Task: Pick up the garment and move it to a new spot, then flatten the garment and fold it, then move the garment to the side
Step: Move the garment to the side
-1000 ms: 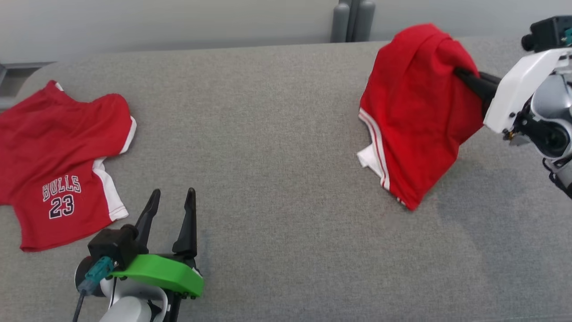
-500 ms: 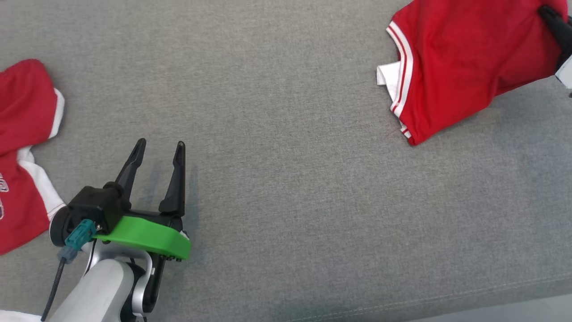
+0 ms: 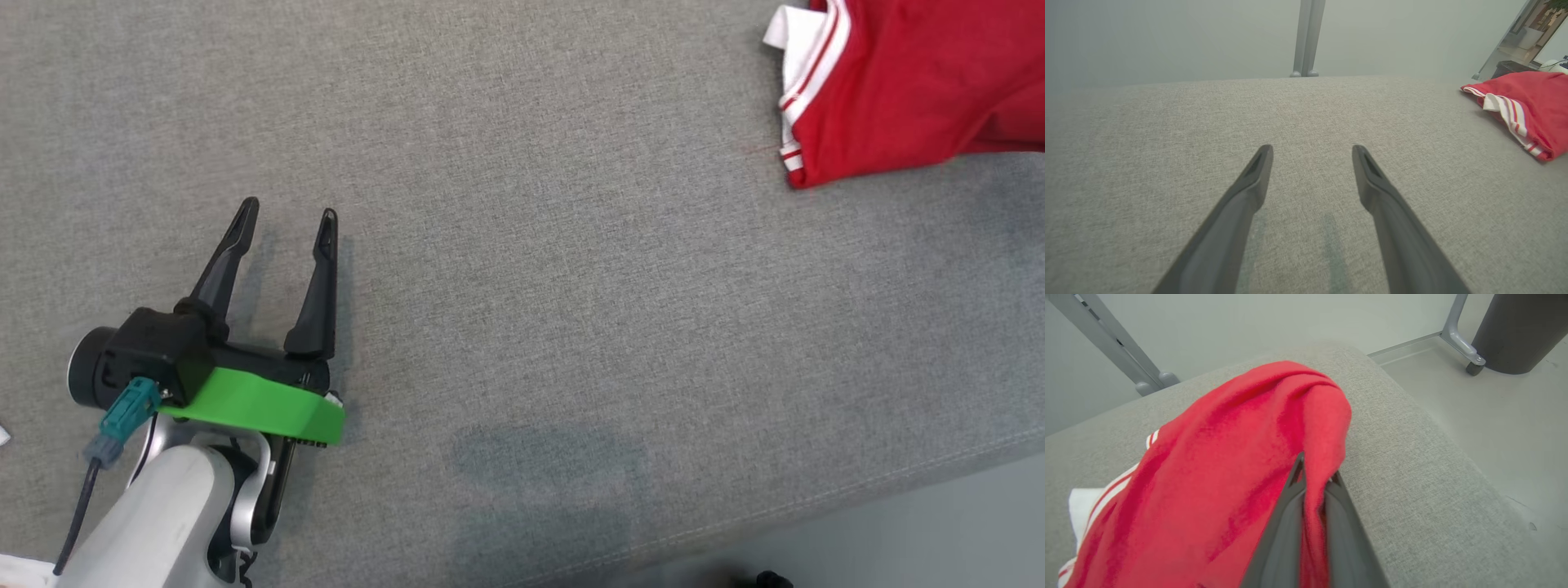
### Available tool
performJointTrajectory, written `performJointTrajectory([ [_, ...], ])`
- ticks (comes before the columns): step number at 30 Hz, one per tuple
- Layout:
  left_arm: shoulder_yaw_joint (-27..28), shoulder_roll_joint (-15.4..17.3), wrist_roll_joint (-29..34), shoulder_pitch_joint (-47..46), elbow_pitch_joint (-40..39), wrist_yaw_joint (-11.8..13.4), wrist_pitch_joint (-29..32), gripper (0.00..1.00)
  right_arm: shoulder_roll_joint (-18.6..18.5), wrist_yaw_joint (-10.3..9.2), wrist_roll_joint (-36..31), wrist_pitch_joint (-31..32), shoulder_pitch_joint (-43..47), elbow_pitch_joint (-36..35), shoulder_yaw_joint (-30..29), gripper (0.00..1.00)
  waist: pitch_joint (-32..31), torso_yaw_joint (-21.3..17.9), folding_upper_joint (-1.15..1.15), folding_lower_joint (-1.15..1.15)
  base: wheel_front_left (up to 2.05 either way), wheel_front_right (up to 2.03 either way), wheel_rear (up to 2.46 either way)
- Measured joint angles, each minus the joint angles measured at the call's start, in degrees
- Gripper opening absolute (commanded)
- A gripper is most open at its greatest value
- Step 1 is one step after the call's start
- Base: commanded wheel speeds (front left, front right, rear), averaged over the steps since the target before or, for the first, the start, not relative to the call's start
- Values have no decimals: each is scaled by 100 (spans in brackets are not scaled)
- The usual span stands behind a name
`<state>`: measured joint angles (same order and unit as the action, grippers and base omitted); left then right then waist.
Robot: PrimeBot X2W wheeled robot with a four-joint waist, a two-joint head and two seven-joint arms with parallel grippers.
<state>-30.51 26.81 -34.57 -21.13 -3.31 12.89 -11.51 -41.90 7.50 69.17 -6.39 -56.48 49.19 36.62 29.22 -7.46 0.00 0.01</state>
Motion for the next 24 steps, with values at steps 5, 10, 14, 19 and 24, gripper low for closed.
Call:
performJointTrajectory([
  [5, -30, 32, 22, -52, -45, 0, 35, 100, 54, 1, -160, -531, -221, 765, -60, 0, 163, -47, 0, 0, 0, 0, 0],
  [10, -46, 55, 26, -60, -29, 4, 36, 100, 236, 1, -456, -791, -512, 1502, -108, 100, 189, -38, 0, 0, 0, 0, 0],
  [14, -78, 9, 25, -65, 29, 0, 32, 100, 312, 1, -716, -835, -704, 1989, -277, 100, 118, -29, 0, 0, 0, 0, 0],
  [19, -87, -67, -38, -58, 159, -29, -47, 100, 255, 1, -1162, -842, -783, 2026, -682, 100, -62, -19, 0, 0, 0, 0, 0],
  [24, -90, -165, -100, 3, 291, -73, -145, 100, 215, 1, -1702, -843, -600, 1575, -1114, 100, -330, -9, 0, 0, 0, 0, 0],
])
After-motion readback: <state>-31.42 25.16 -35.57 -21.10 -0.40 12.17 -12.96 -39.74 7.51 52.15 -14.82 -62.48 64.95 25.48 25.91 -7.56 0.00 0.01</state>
